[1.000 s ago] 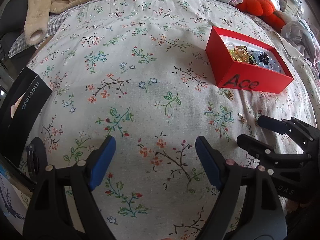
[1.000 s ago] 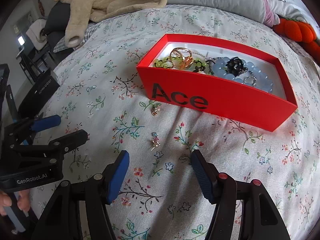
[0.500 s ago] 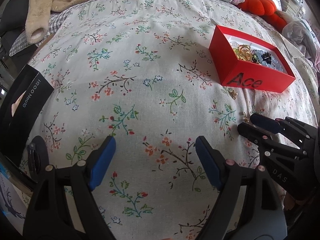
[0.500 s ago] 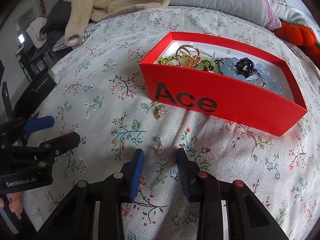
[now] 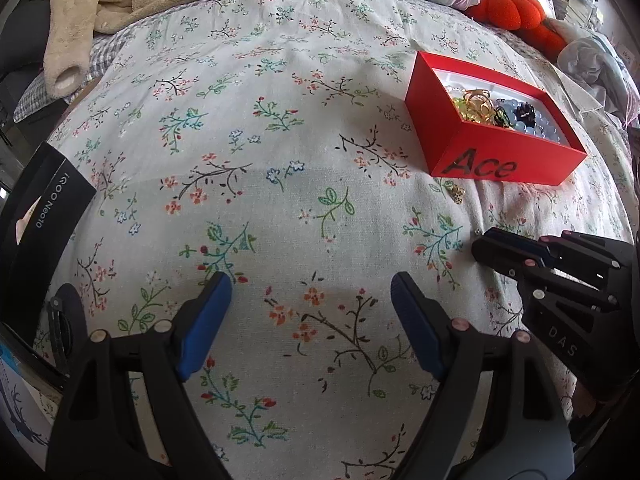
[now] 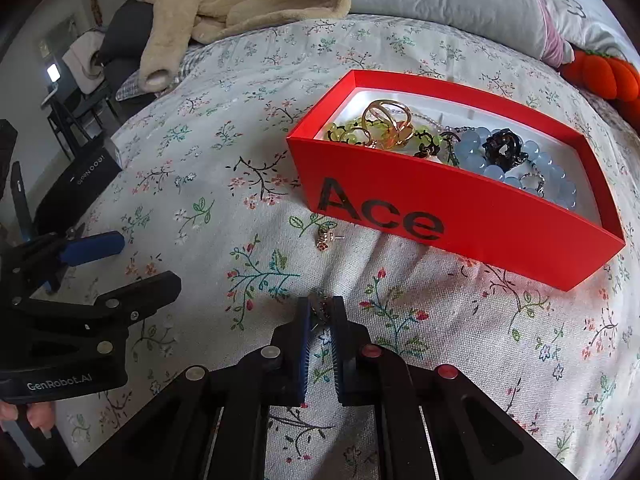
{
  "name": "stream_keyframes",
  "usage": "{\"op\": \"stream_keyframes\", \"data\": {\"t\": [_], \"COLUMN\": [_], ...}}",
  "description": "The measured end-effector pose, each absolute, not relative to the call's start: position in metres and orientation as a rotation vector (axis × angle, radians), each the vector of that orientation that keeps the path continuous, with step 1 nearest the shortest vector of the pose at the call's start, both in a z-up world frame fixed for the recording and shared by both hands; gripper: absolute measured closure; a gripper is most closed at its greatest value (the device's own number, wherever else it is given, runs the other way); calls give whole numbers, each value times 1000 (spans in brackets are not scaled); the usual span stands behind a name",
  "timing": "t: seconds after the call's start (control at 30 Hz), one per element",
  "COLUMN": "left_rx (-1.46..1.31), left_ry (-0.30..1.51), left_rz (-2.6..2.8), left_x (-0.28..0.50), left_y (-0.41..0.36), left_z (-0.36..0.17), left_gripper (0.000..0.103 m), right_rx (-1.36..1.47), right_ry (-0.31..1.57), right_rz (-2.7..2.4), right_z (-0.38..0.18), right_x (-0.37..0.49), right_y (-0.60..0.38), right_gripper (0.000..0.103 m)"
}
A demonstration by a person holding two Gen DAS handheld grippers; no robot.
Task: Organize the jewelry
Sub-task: 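Carry the earring toward the box with the right tool while the left tool grasps another gold earring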
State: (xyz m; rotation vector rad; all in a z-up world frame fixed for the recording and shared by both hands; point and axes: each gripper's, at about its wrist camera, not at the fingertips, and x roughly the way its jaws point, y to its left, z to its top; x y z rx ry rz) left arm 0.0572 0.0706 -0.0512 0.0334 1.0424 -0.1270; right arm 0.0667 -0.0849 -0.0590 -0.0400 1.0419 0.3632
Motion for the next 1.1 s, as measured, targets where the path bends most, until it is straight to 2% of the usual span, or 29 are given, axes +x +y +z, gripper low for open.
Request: {"op": "stream_keyframes", "data": {"t": [0.3,0.4,0.43,0.47,0.57,0.63,1.1], "left_rx": [-1,-11,-24,-42,-84,-91,-110], "left_ry": [983,975,980,991,1013,1020,998], "left_rz": [-258,-324,-348,-373,-423,-438,-451], "left_x": [58,59,60,62,67,72,90], "left_y": [49,36,32,29,20,14,4], "left_z": [-42,-42,-43,-45,-52,-56,-65], "left_gripper": [23,42,57,68,73,76,77], "right_rx": [31,48,53,56,62,70,110], "right_ry": [1026,1019,1018,1016,1013,1012,1036], "right_rz": [318,302,298,295,289,286,266], "right_z": [-44,-40,-38,-38,-35,-34,-42], "right_x": [68,67,67,66,65,63,63], "right_y": [-117,-131,-135,-139,-150,-158,-184], "right_gripper": [94,94,94,94,94,94,94]}}
